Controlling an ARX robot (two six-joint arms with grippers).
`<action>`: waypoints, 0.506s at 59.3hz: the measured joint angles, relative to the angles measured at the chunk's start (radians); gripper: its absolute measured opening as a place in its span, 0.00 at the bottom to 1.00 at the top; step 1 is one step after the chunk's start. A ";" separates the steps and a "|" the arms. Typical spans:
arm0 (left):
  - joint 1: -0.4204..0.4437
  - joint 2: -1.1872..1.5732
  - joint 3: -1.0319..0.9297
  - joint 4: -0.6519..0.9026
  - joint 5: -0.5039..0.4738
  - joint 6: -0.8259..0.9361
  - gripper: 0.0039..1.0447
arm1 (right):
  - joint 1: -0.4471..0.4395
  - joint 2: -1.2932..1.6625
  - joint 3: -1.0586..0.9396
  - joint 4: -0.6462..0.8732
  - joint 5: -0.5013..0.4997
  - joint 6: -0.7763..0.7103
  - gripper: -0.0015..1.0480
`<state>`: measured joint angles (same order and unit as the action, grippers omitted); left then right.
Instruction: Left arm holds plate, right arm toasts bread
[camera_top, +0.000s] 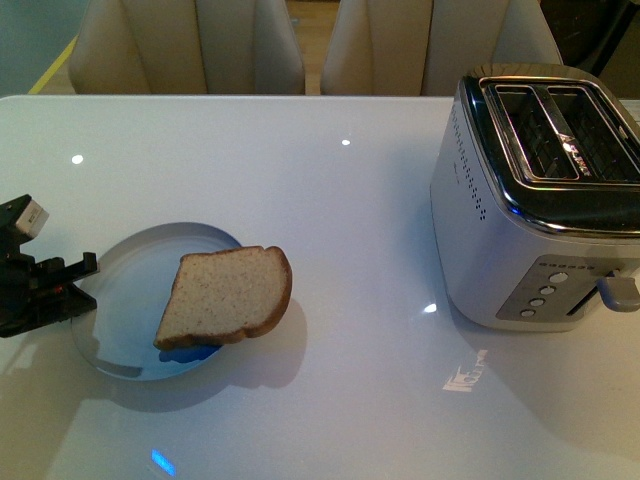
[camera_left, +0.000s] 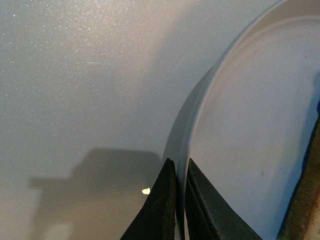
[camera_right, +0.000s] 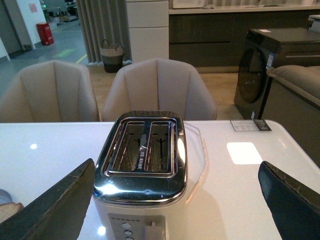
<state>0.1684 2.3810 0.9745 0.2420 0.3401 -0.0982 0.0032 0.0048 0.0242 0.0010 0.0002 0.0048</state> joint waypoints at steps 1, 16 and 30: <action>0.002 0.000 0.000 0.000 0.002 -0.006 0.03 | 0.000 0.000 0.000 0.000 0.000 0.000 0.91; 0.031 -0.043 -0.056 0.036 0.034 -0.093 0.03 | 0.000 0.000 0.000 0.000 0.000 0.000 0.91; 0.091 -0.217 -0.182 0.083 0.066 -0.137 0.03 | 0.000 0.000 0.000 0.000 0.000 0.000 0.91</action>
<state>0.2596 2.1635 0.7921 0.3252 0.4057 -0.2352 0.0032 0.0048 0.0242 0.0010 0.0002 0.0048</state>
